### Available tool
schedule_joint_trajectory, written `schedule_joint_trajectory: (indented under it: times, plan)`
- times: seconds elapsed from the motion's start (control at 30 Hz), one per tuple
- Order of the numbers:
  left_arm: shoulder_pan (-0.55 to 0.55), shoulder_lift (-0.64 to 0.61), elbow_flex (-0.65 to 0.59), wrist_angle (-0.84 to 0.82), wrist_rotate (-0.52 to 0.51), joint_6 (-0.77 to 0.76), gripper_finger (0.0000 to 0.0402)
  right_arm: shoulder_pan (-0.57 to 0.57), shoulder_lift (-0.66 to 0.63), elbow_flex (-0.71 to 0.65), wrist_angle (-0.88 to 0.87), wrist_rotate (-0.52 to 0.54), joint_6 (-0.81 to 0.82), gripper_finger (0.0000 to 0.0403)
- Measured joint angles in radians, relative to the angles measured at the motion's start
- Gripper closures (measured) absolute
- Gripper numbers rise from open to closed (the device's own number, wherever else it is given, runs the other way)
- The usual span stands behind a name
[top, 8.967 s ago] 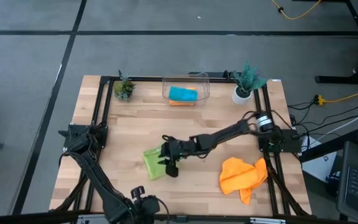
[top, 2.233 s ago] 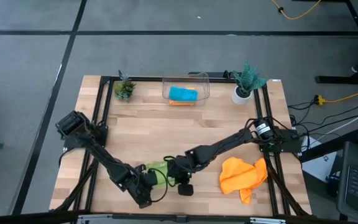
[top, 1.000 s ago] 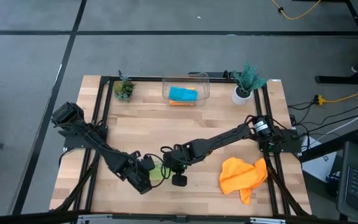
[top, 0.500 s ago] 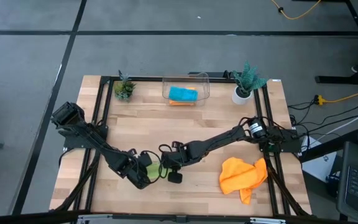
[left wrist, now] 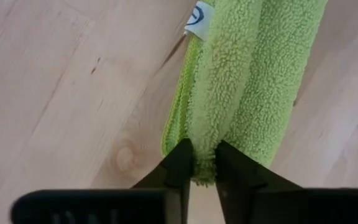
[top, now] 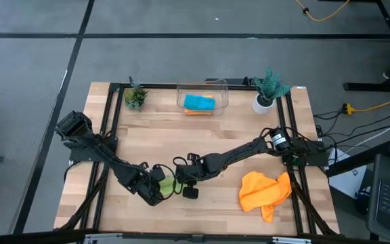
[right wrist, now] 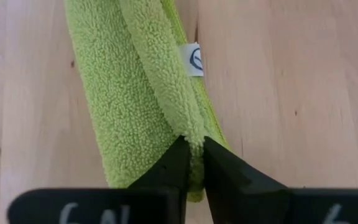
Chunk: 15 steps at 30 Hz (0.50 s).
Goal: Fold microfiber towels
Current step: Fold the green towel
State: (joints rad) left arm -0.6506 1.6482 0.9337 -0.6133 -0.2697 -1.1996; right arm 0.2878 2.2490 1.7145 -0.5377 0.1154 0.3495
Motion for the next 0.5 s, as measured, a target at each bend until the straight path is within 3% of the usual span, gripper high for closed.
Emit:
schedule_joint_trajectory:
  times: [0.17, 0.5]
  plan:
    - [0.000, 0.000, 0.000, -0.003, 0.001, -0.001, 0.0299, 0.000, 0.000, 0.000, -0.001, 0.000, -0.018, 0.0322]
    - [0.000, 0.000, 0.000, -0.007, 0.002, -0.004, 0.0224, -0.004, 0.000, 0.002, -0.006, -0.003, -0.018, 0.0206]
